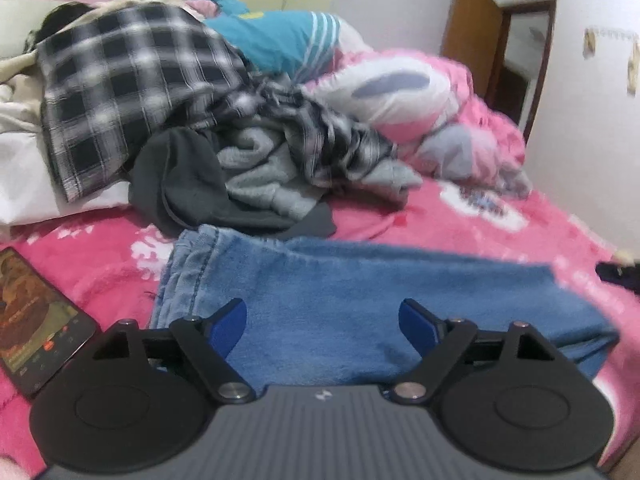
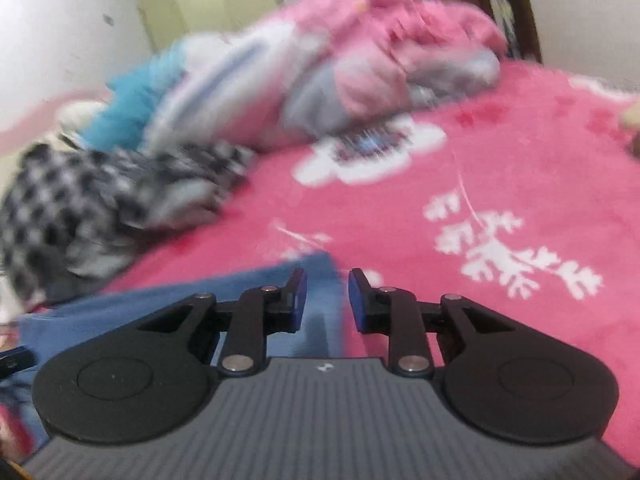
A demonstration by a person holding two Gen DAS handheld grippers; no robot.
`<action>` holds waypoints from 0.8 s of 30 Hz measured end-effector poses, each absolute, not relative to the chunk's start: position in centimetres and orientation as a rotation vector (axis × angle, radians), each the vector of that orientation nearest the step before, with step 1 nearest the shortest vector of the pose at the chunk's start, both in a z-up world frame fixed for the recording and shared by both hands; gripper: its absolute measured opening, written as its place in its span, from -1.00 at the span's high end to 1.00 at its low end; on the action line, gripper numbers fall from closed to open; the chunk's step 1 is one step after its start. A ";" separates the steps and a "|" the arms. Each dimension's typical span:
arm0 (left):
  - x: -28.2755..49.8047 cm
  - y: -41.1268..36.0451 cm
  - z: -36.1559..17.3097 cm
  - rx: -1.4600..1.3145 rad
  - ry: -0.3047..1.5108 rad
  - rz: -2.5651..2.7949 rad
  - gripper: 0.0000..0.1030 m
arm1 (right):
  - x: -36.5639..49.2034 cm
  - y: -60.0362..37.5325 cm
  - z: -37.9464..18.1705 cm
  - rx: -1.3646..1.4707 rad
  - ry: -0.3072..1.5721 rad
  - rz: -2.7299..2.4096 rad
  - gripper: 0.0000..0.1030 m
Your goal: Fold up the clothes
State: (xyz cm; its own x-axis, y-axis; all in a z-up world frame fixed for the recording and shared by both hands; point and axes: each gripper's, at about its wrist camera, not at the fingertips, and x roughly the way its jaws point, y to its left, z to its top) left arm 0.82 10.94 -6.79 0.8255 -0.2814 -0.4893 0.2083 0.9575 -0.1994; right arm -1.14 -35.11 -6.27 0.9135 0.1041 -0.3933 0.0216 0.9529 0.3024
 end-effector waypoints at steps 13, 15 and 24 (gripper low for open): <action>-1.2 10.2 -7.9 -0.024 0.517 -0.260 -0.71 | -4.4 -31.5 -10.9 0.143 0.463 0.096 0.57; -1.2 10.2 -8.0 -0.025 0.514 -0.257 -0.71 | -4.6 -31.3 -11.2 0.142 0.450 0.095 0.57; -1.3 10.3 -8.2 -0.029 0.504 -0.256 -0.71 | -4.7 -30.5 -11.6 0.131 0.432 0.078 0.56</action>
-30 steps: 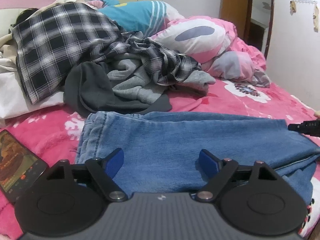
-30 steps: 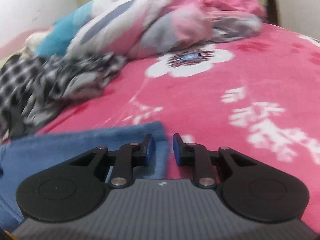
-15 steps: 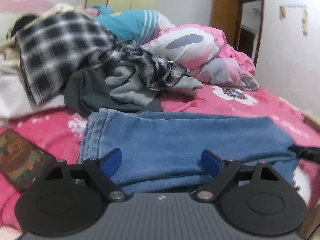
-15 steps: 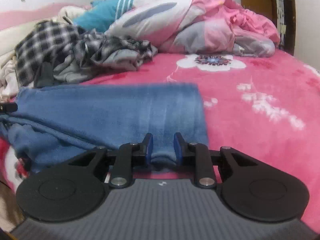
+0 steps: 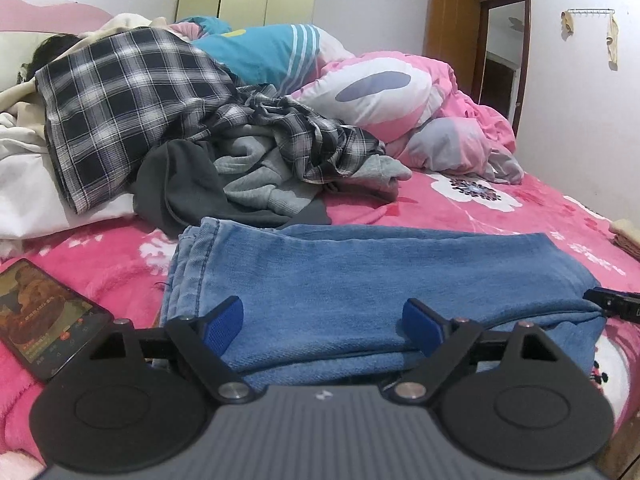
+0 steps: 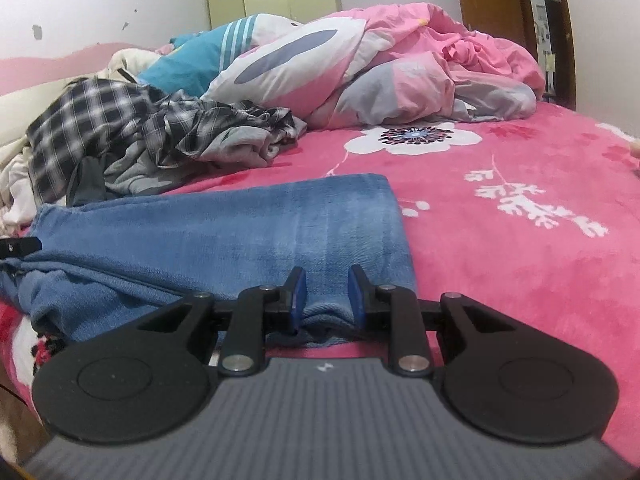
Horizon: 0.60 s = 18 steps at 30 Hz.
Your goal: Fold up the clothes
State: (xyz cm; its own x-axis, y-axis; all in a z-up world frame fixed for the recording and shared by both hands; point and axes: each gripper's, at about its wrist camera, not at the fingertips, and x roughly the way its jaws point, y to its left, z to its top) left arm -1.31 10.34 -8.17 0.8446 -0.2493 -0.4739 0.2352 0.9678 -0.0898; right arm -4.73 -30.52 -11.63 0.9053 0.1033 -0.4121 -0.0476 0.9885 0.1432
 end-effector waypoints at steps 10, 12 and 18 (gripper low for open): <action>-0.2 9.6 -7.1 -0.027 0.603 -0.199 -0.71 | -4.9 -29.8 -11.7 0.121 0.424 0.046 0.53; 0.3 9.4 -6.8 -0.041 0.637 -0.175 -0.71 | -4.9 -29.7 -11.6 0.121 0.430 0.040 0.53; 1.0 8.4 -6.6 -0.006 0.688 -0.123 -0.71 | -4.5 -29.3 -10.6 0.125 0.465 0.010 0.52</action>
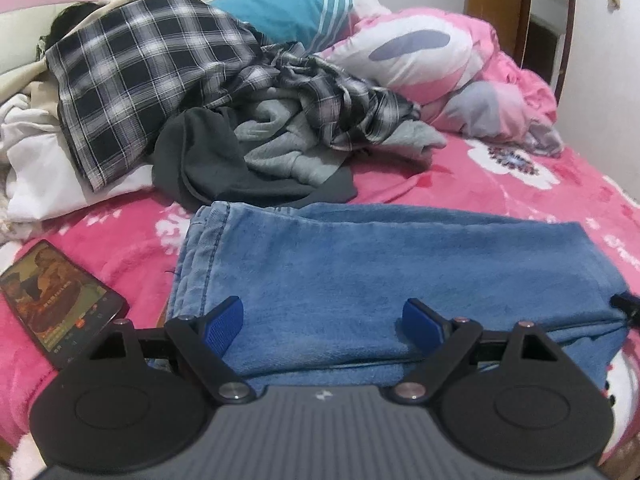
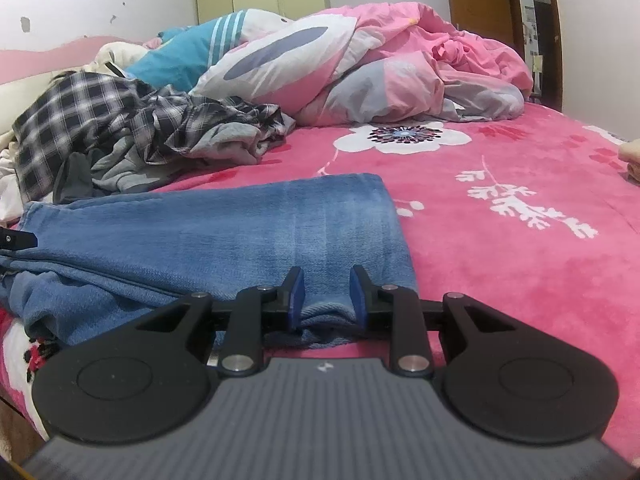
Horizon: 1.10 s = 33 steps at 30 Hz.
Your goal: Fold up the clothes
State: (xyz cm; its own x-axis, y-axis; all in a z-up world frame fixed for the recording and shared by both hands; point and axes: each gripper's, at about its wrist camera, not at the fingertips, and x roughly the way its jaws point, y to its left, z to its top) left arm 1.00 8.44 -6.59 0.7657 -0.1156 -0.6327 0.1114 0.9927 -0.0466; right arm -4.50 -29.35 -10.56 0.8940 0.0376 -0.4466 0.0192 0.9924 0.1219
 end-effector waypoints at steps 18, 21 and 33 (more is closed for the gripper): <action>2.1 6.8 -6.3 0.041 0.763 -0.046 -0.74 | -1.2 -26.9 -11.4 0.010 0.461 0.019 0.06; 2.1 6.7 -6.4 0.047 0.763 -0.042 -0.74 | -1.2 -27.1 -11.5 0.017 0.456 0.024 0.06; 2.2 6.4 -6.5 0.061 0.766 -0.031 -0.74 | -1.6 -27.2 -11.7 0.013 0.430 0.030 0.05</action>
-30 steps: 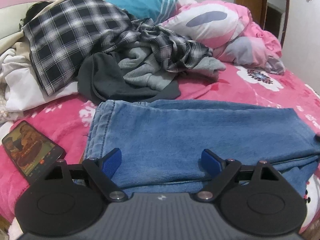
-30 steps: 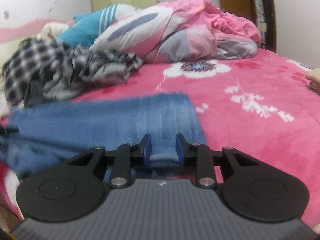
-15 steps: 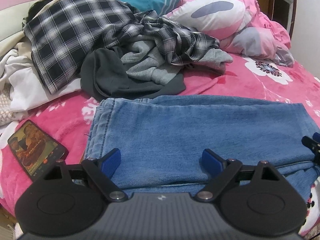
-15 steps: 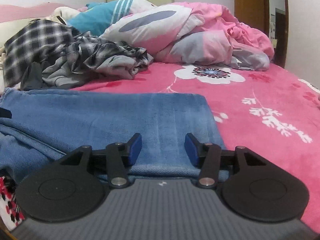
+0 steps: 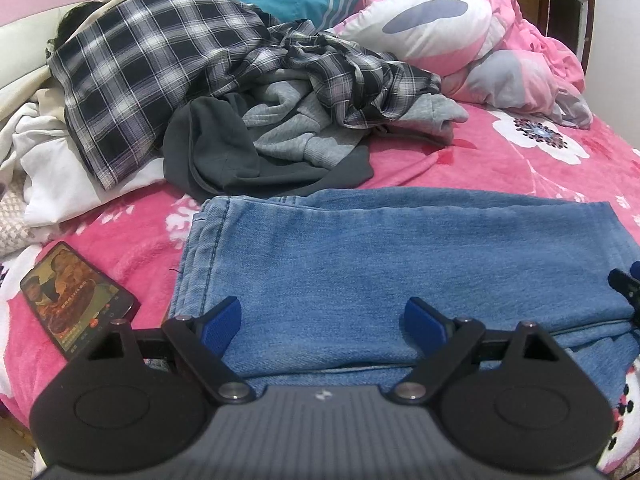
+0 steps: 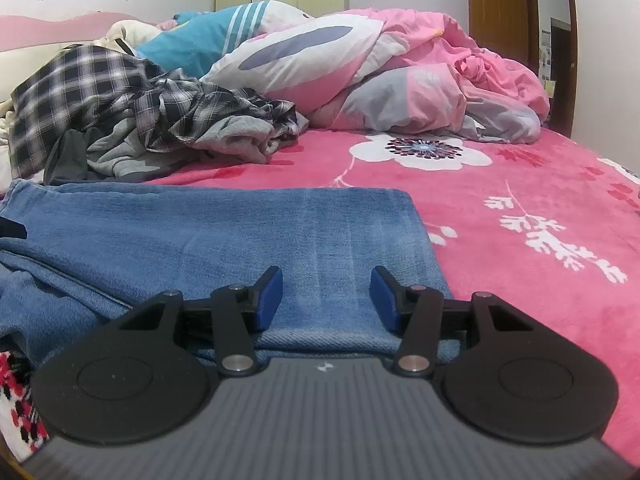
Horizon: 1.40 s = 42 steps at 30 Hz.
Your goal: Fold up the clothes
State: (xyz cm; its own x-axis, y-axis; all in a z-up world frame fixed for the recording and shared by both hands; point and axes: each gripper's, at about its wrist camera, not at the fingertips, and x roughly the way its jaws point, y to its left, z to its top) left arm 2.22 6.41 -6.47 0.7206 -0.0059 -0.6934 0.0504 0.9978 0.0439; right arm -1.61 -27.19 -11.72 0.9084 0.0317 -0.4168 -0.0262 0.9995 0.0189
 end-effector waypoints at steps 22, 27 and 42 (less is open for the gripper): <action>3.9 3.8 -4.7 0.000 0.569 -0.139 -0.76 | -1.9 -27.8 -12.0 0.063 0.410 0.096 -0.20; 6.2 5.0 -9.0 -0.009 0.648 -0.094 -0.82 | -1.9 -27.8 -12.0 0.053 0.414 0.095 -0.21; 5.2 5.4 -9.3 0.001 0.591 -0.122 -0.82 | 2.4 -22.3 -4.8 -0.069 0.388 0.162 -0.21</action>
